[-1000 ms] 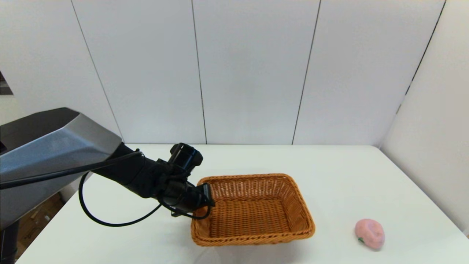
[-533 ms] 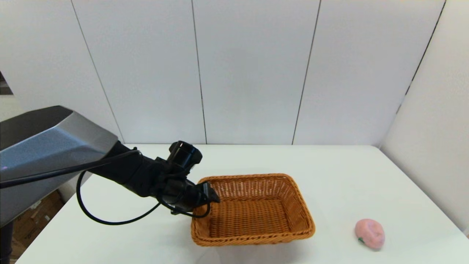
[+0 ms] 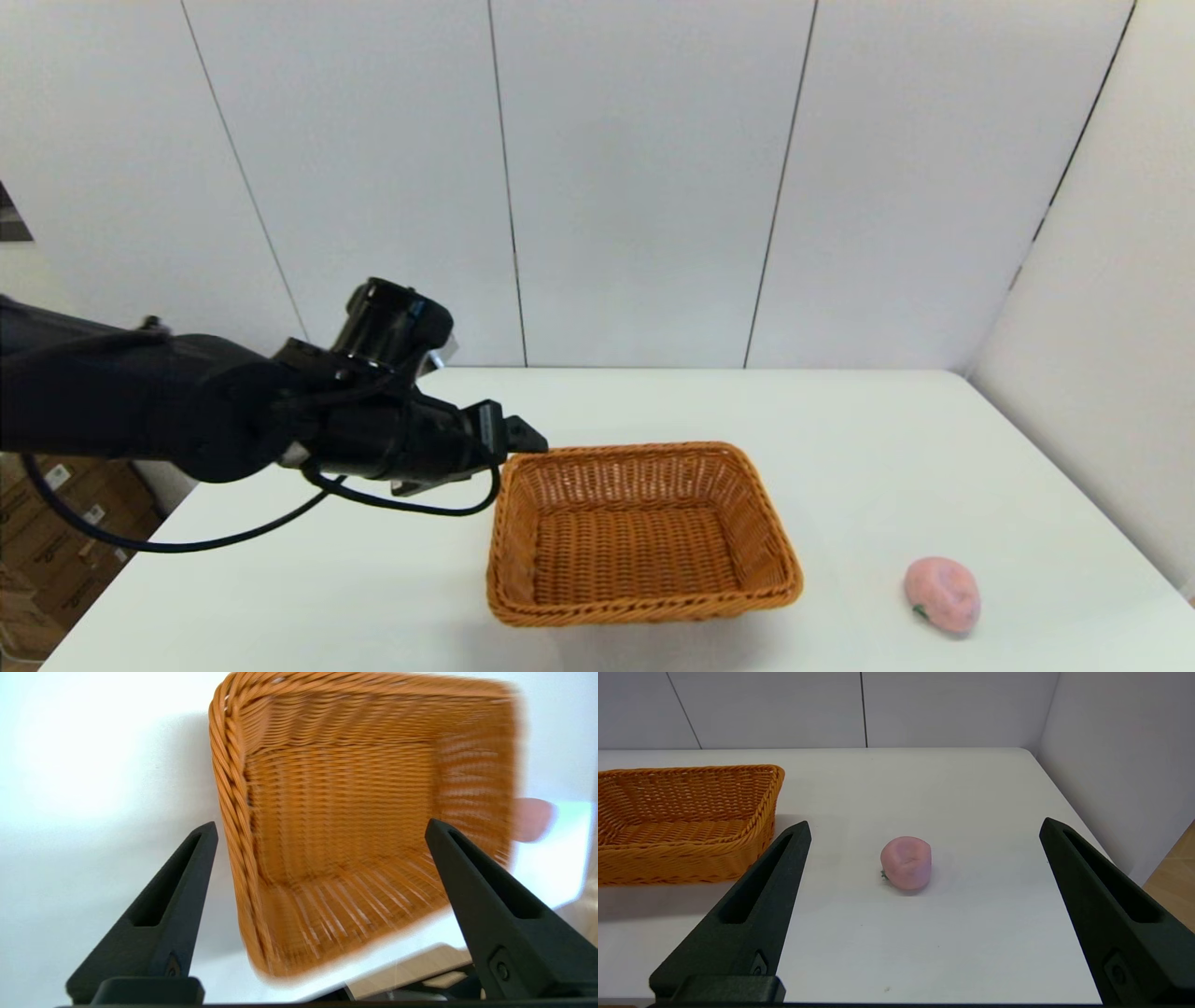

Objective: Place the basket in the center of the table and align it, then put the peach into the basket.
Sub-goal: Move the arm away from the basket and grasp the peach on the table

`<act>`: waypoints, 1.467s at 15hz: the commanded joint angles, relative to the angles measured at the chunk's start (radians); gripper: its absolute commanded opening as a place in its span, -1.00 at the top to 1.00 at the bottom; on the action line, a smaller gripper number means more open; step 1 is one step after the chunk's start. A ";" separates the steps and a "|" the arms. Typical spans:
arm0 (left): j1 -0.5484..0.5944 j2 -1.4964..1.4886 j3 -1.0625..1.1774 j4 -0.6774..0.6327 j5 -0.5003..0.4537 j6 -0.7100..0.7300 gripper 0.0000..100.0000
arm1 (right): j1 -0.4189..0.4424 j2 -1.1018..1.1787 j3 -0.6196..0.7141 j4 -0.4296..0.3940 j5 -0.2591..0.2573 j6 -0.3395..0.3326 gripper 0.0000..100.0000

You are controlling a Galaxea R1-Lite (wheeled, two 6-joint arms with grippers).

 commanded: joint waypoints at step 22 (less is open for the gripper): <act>0.249 -1.310 0.514 0.055 0.592 0.615 -1.00 | 0.000 0.000 0.000 0.001 0.000 0.005 -1.00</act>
